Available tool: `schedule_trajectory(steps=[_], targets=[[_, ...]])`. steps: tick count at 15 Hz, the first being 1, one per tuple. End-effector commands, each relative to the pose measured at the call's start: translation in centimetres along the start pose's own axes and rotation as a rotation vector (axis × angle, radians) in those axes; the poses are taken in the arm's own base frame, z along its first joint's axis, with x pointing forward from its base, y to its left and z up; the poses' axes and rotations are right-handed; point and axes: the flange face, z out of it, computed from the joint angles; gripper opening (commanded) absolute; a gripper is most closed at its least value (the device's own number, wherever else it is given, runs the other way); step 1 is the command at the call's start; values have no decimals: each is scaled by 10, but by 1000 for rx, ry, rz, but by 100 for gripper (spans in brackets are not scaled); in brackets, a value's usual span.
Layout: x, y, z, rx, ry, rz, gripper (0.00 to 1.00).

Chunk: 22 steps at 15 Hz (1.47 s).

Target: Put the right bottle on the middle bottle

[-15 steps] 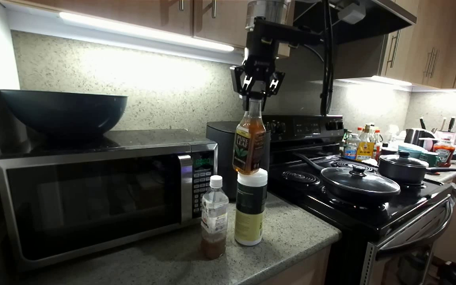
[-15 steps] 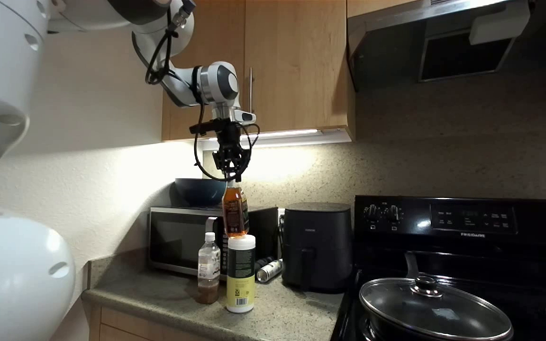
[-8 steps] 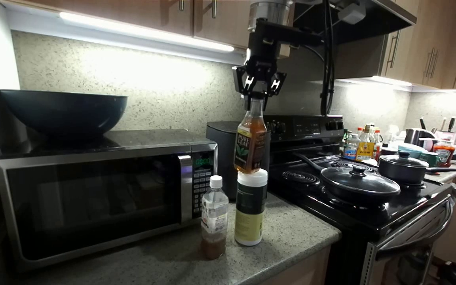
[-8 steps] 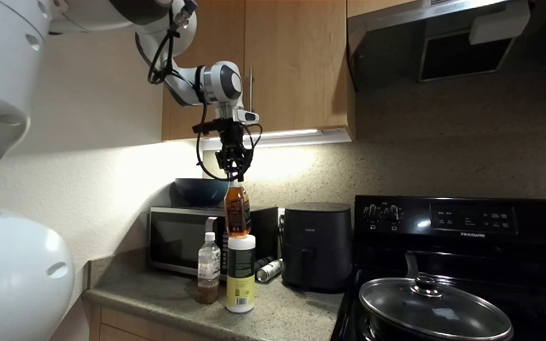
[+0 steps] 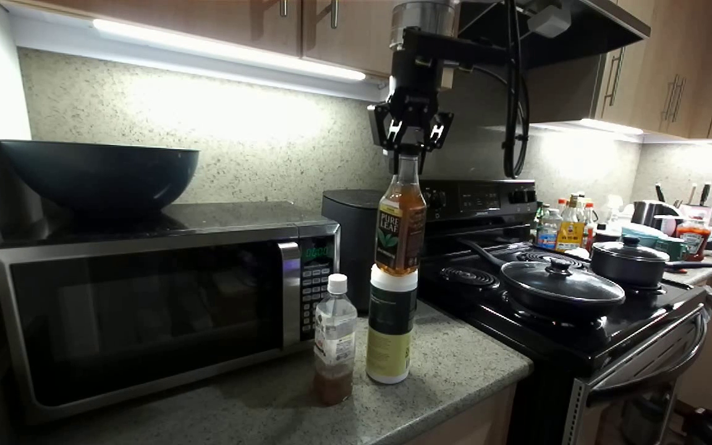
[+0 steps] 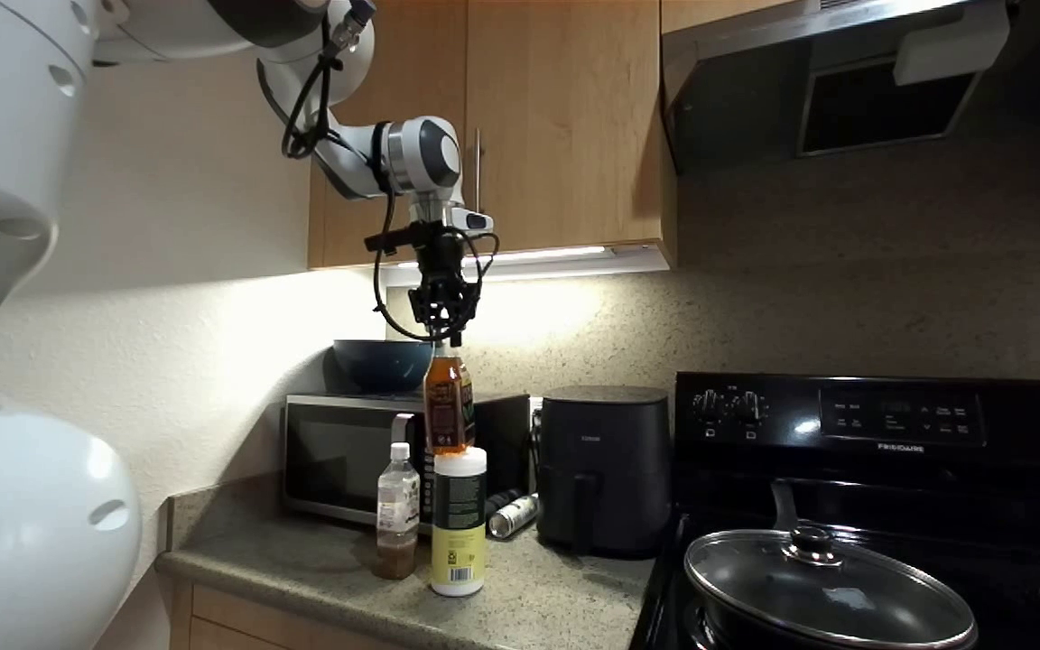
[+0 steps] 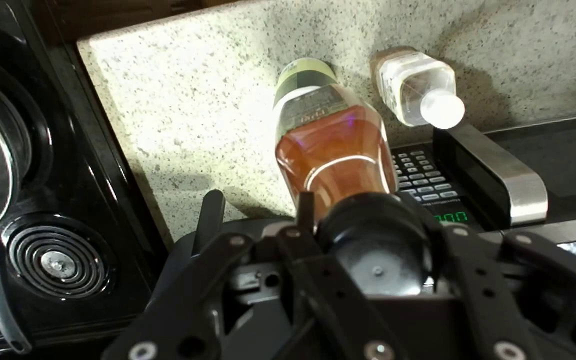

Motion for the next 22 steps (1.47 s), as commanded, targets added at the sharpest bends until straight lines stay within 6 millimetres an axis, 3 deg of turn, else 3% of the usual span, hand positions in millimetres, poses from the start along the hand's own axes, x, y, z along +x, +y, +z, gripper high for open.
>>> schedule_trajectory(steps=[1, 13, 22], targets=[[-3, 6, -14, 5, -2, 31, 18], [5, 15, -13, 8, -10, 39, 18], [14, 11, -20, 0, -14, 29, 18]])
